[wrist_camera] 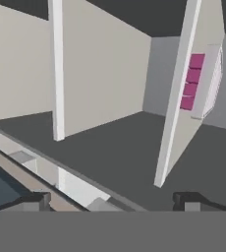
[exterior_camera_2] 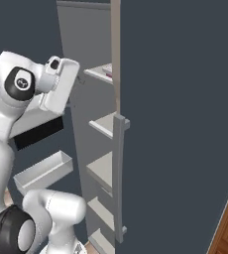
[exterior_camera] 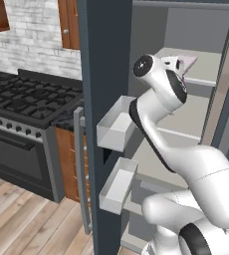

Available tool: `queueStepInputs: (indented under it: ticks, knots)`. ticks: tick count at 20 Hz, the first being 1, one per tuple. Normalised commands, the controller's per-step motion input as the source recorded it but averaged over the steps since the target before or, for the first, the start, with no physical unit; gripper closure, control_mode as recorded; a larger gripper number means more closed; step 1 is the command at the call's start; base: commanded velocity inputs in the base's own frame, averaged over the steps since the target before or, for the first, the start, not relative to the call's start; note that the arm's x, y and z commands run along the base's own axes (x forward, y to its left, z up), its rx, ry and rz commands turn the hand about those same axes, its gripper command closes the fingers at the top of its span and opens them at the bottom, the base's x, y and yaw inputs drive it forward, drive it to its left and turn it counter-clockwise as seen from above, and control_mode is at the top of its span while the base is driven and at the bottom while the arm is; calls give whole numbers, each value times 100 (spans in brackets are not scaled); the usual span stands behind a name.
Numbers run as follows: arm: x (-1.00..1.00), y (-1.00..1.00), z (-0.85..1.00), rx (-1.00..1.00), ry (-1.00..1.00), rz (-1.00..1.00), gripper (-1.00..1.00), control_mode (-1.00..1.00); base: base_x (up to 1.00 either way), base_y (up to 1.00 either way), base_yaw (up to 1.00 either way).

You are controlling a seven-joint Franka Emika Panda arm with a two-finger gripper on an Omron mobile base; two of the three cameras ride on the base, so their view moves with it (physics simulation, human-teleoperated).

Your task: The ice cube tray has been filled with water. Take the tray and place it in the freezer to make ice. Close the freezer door after placing the tray.

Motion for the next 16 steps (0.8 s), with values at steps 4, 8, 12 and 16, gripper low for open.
queueStepInputs:
  ticks: [4,8,12,16]
  knots:
    - [-41,0,-18,5,0,-2,-100,-100,0,0,0]
    - [-15,0,-1,4,3,0,-100,-100,0,0,0]
    - [-14,1,-9,2,4,0,-100,-100,0,0,0]
    - [-20,6,-12,0,2,0,-100,100,-11,3,-1]
